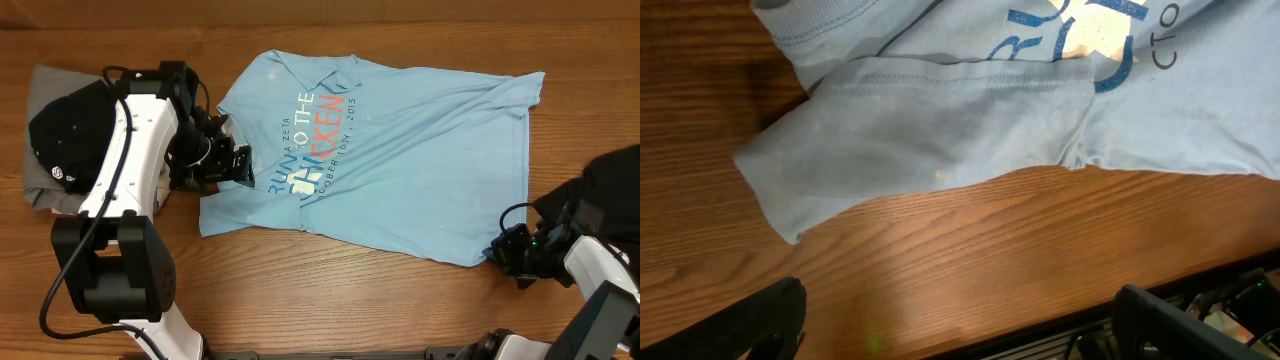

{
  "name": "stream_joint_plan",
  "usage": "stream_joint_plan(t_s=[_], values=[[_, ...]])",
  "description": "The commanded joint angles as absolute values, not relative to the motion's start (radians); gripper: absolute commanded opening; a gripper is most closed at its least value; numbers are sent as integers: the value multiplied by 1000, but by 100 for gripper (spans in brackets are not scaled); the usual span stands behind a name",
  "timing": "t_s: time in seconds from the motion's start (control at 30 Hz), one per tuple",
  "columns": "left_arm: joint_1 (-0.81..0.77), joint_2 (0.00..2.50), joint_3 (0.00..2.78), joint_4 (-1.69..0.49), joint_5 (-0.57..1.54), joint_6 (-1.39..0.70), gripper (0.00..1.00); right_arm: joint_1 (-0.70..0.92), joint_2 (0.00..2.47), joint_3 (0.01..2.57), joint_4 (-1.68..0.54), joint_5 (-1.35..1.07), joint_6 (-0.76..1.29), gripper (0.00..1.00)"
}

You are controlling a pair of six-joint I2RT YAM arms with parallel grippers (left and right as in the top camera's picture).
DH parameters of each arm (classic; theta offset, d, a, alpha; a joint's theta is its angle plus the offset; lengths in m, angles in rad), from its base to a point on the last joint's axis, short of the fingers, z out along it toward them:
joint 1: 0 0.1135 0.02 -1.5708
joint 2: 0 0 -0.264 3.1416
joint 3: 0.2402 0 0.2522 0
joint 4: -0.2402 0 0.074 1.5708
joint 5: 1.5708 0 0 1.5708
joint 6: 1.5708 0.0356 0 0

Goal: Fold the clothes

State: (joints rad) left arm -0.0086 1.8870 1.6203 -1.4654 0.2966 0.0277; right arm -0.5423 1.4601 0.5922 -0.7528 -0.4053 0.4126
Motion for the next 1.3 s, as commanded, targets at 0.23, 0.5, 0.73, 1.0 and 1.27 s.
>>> stream_joint_plan(t_s=[0.23, 0.5, 0.73, 1.0, 1.27], values=[[-6, 1877, 1617, -1470, 304, 27, 99, -545, 1464, 875, -1150, -35, 476, 4], [-7, 1877, 1534, -1457, 323, 19, 99, -543, 1454, 927, -1197, 21, 527, 4], [-10, 1877, 1356, -1303, 363, 7, 94, -543, 1454, 926, -1182, 6, 524, 4], [-8, 1877, 1331, -1203, 205, 7, 88, -543, 1454, 924, -1158, -14, 524, 4], [-10, 1877, 1327, -1201, 282, 45, 57, -543, 1454, 922, -1147, -28, 524, 4]])
